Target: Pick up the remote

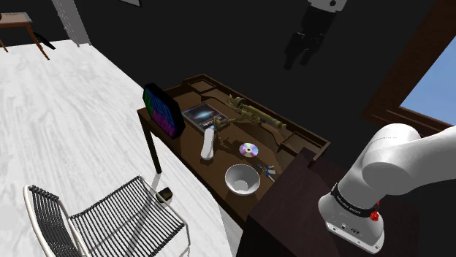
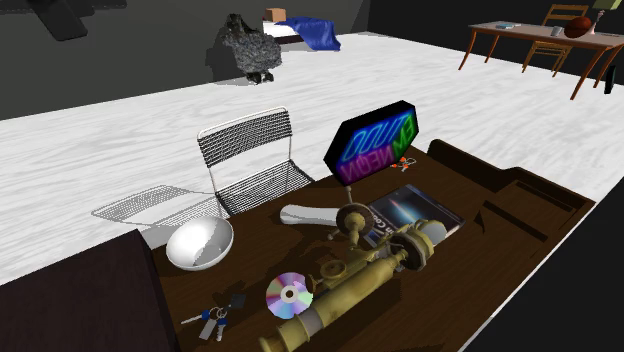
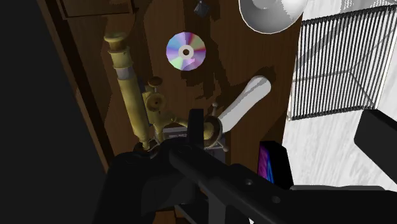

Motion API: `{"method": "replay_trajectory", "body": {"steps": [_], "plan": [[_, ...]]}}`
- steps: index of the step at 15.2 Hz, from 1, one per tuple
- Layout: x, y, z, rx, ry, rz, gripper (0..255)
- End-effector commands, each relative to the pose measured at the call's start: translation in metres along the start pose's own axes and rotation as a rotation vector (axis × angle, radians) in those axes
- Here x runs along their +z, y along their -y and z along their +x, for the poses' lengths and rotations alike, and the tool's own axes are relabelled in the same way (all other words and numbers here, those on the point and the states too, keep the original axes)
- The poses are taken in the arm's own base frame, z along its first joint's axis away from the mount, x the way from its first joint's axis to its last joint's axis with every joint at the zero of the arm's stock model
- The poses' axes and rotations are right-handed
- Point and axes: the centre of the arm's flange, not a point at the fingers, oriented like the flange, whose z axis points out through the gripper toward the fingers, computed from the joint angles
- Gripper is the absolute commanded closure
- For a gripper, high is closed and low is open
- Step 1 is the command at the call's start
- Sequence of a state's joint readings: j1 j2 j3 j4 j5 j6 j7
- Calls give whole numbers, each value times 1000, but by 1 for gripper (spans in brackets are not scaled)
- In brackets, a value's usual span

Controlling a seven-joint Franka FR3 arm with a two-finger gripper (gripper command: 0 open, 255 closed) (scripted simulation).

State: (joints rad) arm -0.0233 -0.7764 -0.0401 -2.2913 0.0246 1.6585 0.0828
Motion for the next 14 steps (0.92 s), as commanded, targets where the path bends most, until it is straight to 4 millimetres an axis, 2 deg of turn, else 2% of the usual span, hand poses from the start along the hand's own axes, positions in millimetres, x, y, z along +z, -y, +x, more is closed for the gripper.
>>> {"method": "replay_trajectory", "body": {"steps": [1,14], "plan": [[0,0,0,0,0,0,0],[151,52,67,176,1,-38,0]]}}
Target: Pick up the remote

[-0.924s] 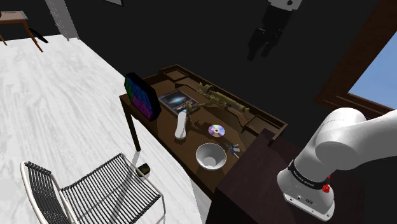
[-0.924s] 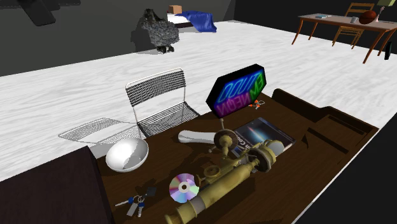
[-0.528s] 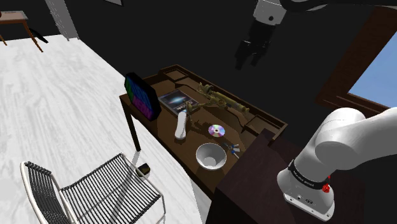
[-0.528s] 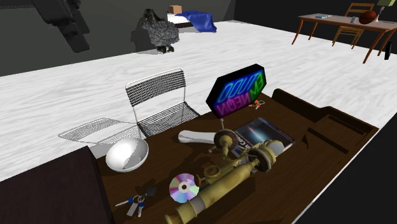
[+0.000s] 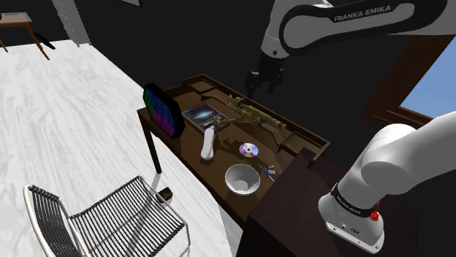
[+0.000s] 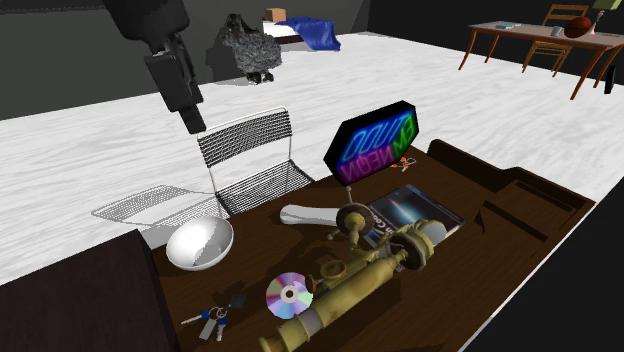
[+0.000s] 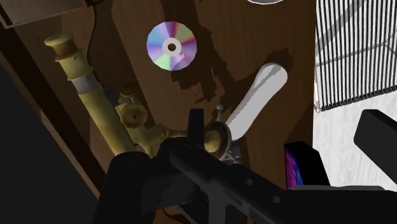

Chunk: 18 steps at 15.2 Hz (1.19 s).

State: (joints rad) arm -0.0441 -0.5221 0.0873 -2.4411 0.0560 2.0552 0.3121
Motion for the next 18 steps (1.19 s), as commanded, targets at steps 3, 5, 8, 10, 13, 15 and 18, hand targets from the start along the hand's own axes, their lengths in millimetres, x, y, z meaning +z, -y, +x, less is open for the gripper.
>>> {"method": "replay_trajectory", "body": {"steps": [3,5,8,10,13,15,18], "plan": [[46,19,20,56,-2,-11,0],[69,27,30,83,-1,-16,0],[104,39,46,123,-1,-25,0],[127,47,57,150,-1,-31,0],[162,57,73,191,-1,-40,0],[186,63,84,218,0,-46,0],[221,72,101,259,0,-54,0]]}}
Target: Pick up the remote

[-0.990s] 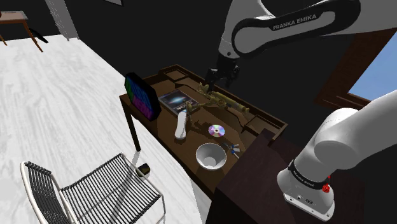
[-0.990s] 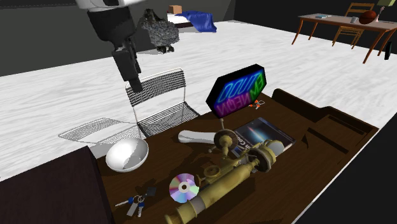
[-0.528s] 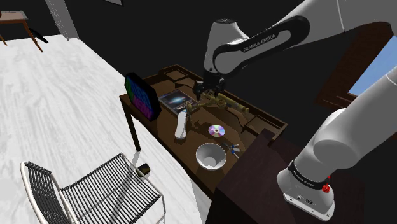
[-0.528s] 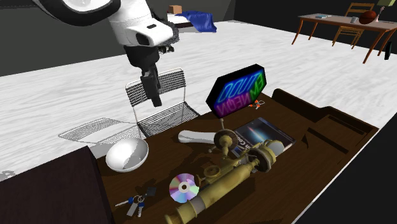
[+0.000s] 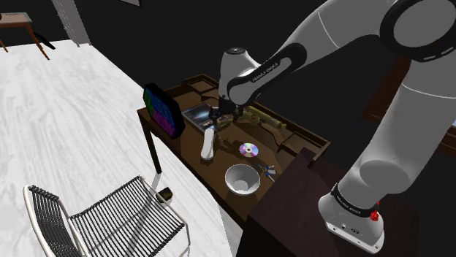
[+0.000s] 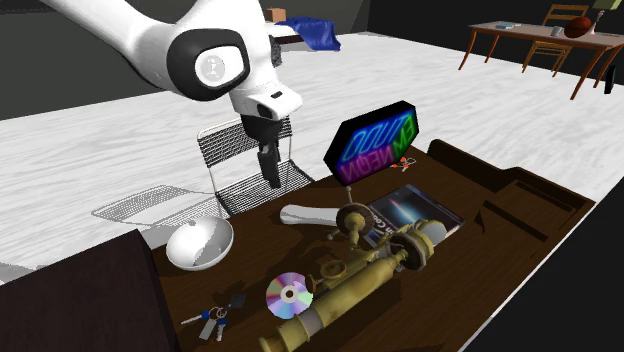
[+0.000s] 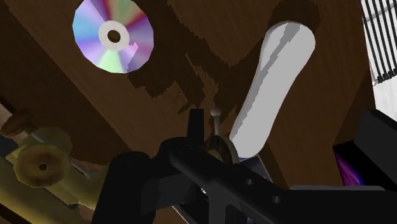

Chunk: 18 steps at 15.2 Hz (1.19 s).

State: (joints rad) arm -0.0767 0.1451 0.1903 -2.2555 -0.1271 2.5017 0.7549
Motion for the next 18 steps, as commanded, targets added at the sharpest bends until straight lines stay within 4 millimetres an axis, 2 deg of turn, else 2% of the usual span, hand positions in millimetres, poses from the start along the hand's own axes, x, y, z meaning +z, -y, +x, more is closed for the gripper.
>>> {"method": "replay_trajectory", "body": {"steps": [1,14,18], "plan": [[25,10,10,29,-1,-5,0],[177,60,78,205,0,-43,0],[195,60,78,207,0,-43,0]]}}
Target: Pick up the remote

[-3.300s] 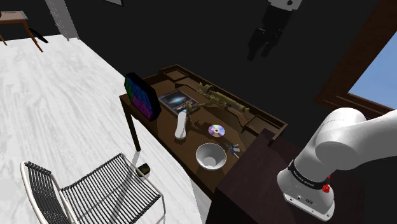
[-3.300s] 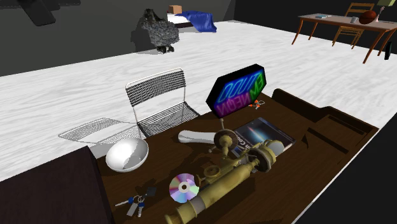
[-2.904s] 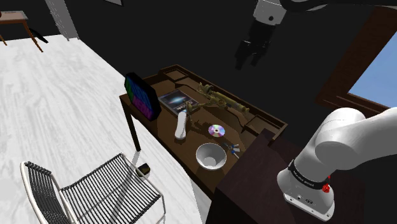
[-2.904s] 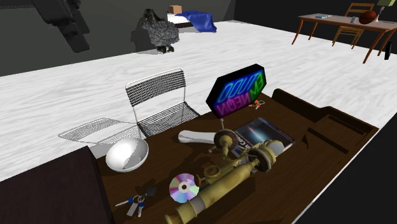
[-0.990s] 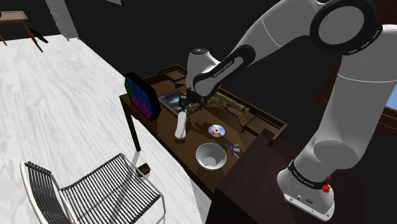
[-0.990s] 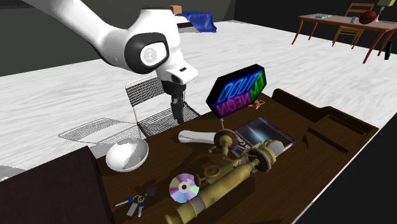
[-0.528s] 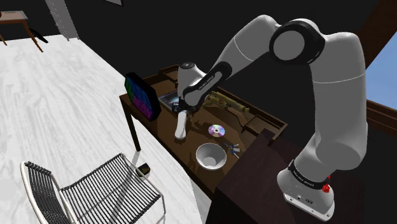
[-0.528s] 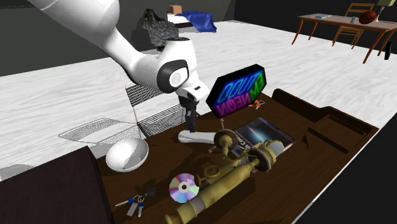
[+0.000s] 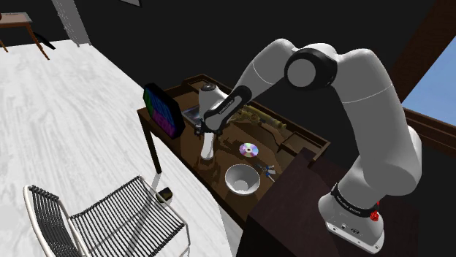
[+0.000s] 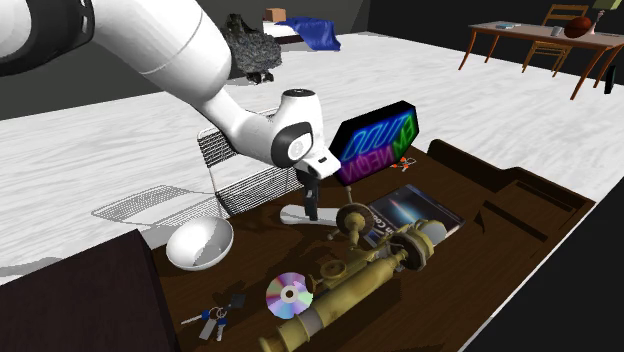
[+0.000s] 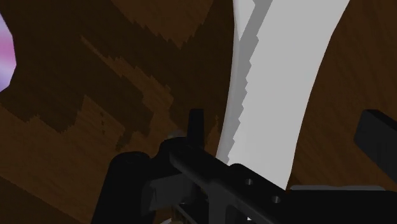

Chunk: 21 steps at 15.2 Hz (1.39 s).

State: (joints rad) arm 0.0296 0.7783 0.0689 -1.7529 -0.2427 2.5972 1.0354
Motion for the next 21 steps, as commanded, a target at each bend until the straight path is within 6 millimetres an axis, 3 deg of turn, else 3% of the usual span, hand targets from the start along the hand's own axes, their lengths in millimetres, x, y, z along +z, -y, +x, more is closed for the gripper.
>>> {"method": "replay_trajectory", "body": {"steps": [1,4,6,7,16,21], "plan": [[11,1,0,1,0,0,0],[30,0,-2,1,0,0,0],[30,0,-2,1,0,0,0],[30,1,-2,1,0,0,255],[30,0,-2,1,0,0,255],[3,1,1,1,0,0,255]]}}
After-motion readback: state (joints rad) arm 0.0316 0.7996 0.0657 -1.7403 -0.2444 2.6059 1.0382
